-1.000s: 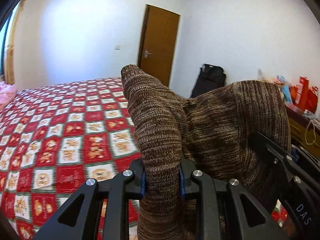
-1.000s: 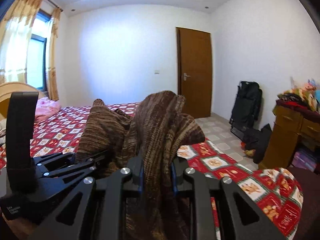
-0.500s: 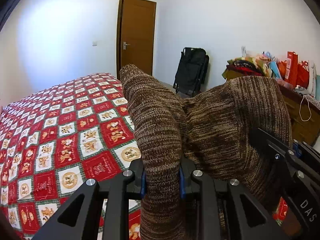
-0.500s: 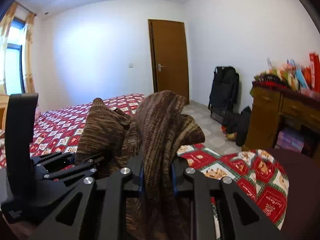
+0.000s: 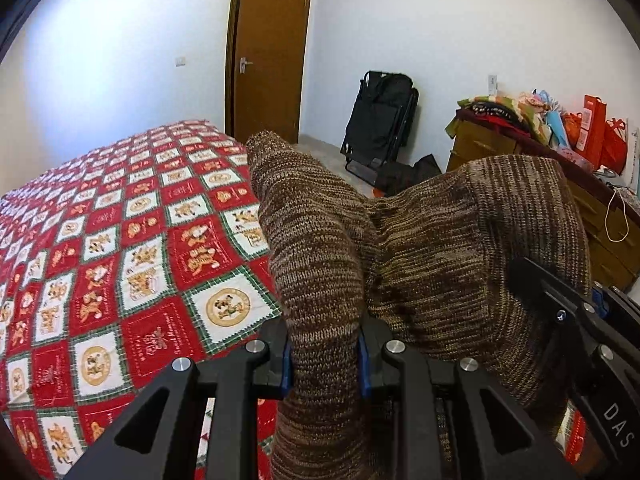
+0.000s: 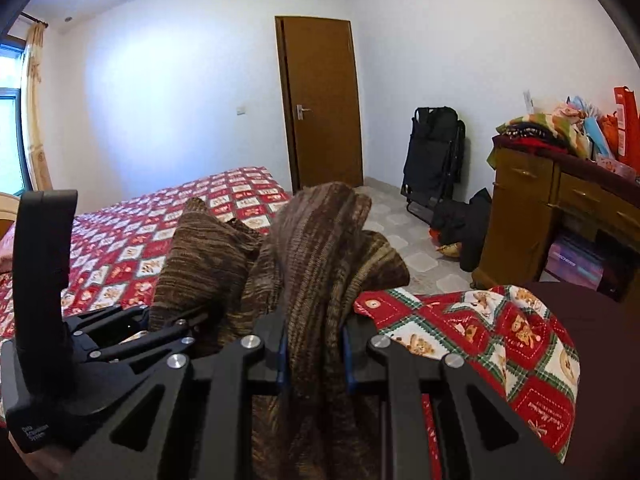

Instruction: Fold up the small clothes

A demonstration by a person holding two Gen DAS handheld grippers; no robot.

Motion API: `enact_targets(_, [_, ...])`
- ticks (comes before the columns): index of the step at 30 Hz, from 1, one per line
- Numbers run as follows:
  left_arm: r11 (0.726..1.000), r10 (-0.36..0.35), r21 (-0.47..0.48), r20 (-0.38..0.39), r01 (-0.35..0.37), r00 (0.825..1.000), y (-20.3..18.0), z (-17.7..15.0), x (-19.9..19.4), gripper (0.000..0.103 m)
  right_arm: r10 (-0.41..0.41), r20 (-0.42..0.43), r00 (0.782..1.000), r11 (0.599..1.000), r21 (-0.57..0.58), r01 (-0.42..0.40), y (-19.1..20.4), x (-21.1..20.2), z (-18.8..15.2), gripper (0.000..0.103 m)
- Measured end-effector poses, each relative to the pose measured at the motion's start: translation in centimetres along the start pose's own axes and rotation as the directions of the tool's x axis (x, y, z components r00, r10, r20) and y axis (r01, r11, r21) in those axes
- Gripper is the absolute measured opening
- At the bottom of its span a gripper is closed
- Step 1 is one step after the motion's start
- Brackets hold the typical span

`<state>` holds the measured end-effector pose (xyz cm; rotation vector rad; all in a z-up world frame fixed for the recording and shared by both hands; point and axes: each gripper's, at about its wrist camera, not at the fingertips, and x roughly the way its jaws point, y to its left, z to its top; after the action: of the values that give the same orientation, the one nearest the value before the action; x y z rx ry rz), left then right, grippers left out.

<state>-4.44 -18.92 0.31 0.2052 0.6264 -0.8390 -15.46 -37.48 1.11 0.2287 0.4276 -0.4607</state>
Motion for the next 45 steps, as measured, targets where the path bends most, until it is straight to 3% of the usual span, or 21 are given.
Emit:
enact_targets(15, [0.998,-0.042,-0.041,-0.117,0.038,0.992,-0.9,-0.1,7.5,0.025,-0.050,-0.121,0.991,0.999,0.016,0.052,-3.5,5.4,-0.6,0.023])
enact_targets(25, [0.993,-0.061,-0.111,-0.169,0.043,0.984,0.1,-0.4,10.3,0.027,0.001,-0.219,0.976,0.997,0.080,0.017,-5.9,8.2,-0.6,0.023])
enact_targets(28, [0.992,-0.057,-0.124,-0.183,0.035,0.982,0.6,-0.4,10.8,0.039,0.004,-0.245,0.970,0.996,0.089,0.018,-6.0,8.8,-0.6,0.023])
enact_targets(30, [0.987,-0.058,-0.156,-0.197,0.027,0.979,1.4,-0.6,11.1,0.055,0.015,-0.278,0.960,0.992,0.128,0.022,-6.7,9.4,-0.7,0.023])
enact_targets(32, [0.967,-0.078,-0.256,-0.236,0.015,0.969,3.2,-0.9,11.9,0.076,0.046,-0.321,0.946,0.984,0.180,0.013,-7.7,10.2,-1.2,0.024])
enact_targets(35, [0.921,-0.188,-0.382,-0.276,0.072,0.943,5.4,-1.1,12.7,0.077,0.100,-0.361,0.927,0.966,0.257,-0.004,-8.9,11.0,-1.5,0.027])
enact_targets(39, [0.922,-0.198,-0.381,-0.288,0.077,0.937,6.7,-0.6,11.3,0.079,0.164,-0.366,0.916,0.940,0.339,-0.033,-10.3,11.2,-1.8,0.027])
enact_targets(41, [0.920,-0.179,-0.387,-0.268,0.065,0.947,7.4,-0.6,9.4,0.079,0.129,-0.348,0.928,0.958,0.287,-0.025,-9.9,10.3,-1.7,0.031])
enact_targets(44, [0.940,-0.156,-0.335,-0.235,0.071,0.959,7.3,-1.1,6.7,0.079,-0.038,-0.267,0.963,0.984,0.157,0.083,-8.9,6.8,-1.6,0.050])
enact_targets(45, [0.947,-0.145,-0.314,-0.229,0.068,0.963,7.2,-1.3,6.2,0.079,-0.073,-0.240,0.968,0.985,0.134,0.108,-8.6,5.7,-1.6,0.050])
